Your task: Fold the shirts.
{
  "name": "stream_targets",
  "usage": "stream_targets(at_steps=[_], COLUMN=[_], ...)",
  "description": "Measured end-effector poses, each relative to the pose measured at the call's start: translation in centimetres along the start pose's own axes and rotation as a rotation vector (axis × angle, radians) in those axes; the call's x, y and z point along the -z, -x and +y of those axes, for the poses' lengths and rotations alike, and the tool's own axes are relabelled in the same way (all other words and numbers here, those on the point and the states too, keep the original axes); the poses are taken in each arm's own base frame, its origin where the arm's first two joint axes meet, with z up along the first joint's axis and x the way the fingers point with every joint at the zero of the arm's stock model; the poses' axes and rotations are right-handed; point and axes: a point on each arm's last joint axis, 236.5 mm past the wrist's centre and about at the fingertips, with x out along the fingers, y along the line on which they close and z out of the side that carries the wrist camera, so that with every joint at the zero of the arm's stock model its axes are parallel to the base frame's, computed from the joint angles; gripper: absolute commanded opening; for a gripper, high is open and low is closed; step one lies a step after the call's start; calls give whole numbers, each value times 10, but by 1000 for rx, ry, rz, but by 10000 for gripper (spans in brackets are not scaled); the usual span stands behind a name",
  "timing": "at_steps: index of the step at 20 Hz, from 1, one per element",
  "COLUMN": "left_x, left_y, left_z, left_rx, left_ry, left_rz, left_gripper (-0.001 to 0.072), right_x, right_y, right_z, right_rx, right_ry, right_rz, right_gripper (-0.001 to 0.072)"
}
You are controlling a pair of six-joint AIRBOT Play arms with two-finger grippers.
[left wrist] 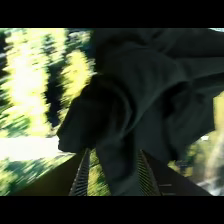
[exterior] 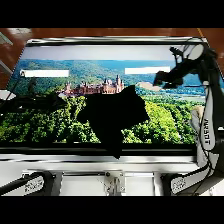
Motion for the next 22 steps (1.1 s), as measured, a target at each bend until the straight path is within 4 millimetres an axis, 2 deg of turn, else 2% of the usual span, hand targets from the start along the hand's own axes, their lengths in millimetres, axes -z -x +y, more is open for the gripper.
stream_targets(at_steps=[1,2,4,6,9,11,15,19,20,21,22], left_x=[13,28,65,102,139,151,163,171,171,170,169], left_y=[4,3,-9,-30,-65,-86,-121,-144,-149,-153,-158], left_z=[6,12,20,16,8,1,-8,-15,-18,-20,-20], left_rx=[-17,-27,-32,-1,24,28,30,48,56,61,61], left_ry=[11,33,75,115,146,154,202,239,244,251,249], left_rz=[40,78,165,238,261,249,222,239,240,238,237], left_gripper=[711,714,714,713,713,712,711,691,603,358,113], right_x=[13,25,46,63,69,64,56,53,53,52,53], right_y=[5,7,1,-11,-30,-38,-46,-52,-53,-54,-57], right_z=[-22,-37,-54,-58,-50,-49,-47,-48,-49,-49,-49], right_rx=[16,17,-25,-78,-159,-181,-204,-209,-209,-211,-211], right_ry=[-37,-77,-149,-205,-258,-280,-301,-312,-313,-316,-318], right_rz=[41,79,142,188,191,162,121,107,109,109,112], right_gripper=[629,629,629,629,629,629,629,629,630,631,681])
